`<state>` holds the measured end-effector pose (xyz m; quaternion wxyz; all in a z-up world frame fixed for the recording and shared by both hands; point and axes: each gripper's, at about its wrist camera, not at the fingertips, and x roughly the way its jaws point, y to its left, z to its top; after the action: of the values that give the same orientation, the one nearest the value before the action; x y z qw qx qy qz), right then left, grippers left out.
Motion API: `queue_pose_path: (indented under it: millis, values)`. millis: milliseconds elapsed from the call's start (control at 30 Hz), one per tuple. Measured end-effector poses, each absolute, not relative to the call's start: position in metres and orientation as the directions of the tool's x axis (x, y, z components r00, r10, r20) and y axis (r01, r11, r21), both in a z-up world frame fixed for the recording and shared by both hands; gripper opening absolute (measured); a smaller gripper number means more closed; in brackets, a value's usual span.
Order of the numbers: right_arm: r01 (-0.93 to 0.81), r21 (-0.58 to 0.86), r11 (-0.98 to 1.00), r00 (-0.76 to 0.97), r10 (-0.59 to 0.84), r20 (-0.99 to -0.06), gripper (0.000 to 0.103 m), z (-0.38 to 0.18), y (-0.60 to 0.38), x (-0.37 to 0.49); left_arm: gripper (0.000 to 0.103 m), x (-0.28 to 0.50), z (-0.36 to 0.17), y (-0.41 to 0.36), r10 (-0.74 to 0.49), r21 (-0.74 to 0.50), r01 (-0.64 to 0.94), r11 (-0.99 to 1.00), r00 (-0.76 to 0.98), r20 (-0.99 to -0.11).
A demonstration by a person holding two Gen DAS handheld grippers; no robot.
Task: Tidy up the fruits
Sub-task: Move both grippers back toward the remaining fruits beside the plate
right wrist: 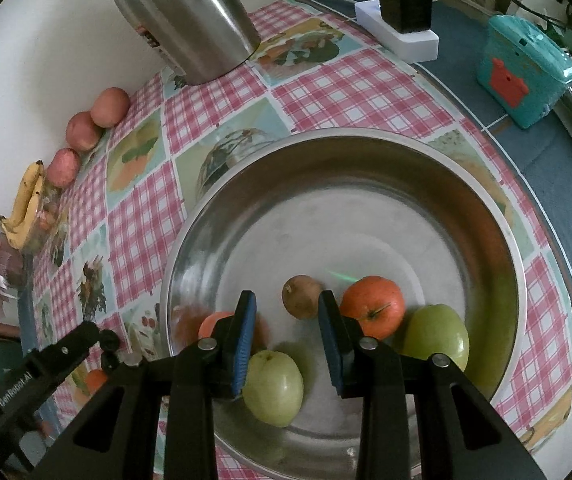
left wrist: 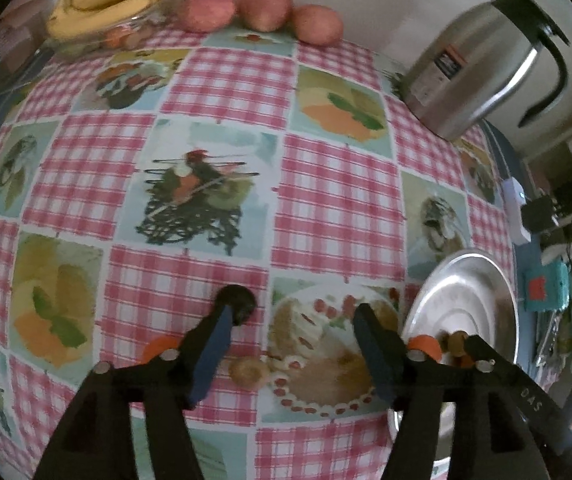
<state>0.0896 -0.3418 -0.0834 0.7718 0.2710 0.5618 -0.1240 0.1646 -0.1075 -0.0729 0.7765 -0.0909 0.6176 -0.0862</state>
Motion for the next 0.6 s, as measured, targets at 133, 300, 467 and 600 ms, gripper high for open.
queue_pose_path:
  millis: [133, 300, 467, 600]
  values:
    - [0.483, 0.258, 0.837, 0.332, 0.098, -0.938, 0.054, -0.082, -0.339, 0.091, 0.088, 0.167, -0.076, -0.101, -0.185, -0.192, -0.011, 0.981, 0.226, -0.956]
    - [0.462, 0.223, 0.858, 0.324, 0.071, -0.943, 0.06, -0.08, -0.335, 0.094, 0.098, 0.168, -0.077, -0.099, -0.122, -0.126, -0.004, 0.992, 0.237, -0.964]
    - [0.449, 0.235, 0.862, 0.333, 0.083, -0.939, 0.061, -0.079, -0.332, 0.095, 0.102, 0.168, -0.075, -0.097, -0.091, -0.095, -0.003, 0.995, 0.261, -0.961]
    - [0.441, 0.246, 0.863, 0.355, 0.084, -0.931, 0.061, -0.072, -0.331, 0.095, 0.103, 0.168, -0.073, -0.095, -0.072, -0.078, -0.01, 0.997, 0.275, -0.959]
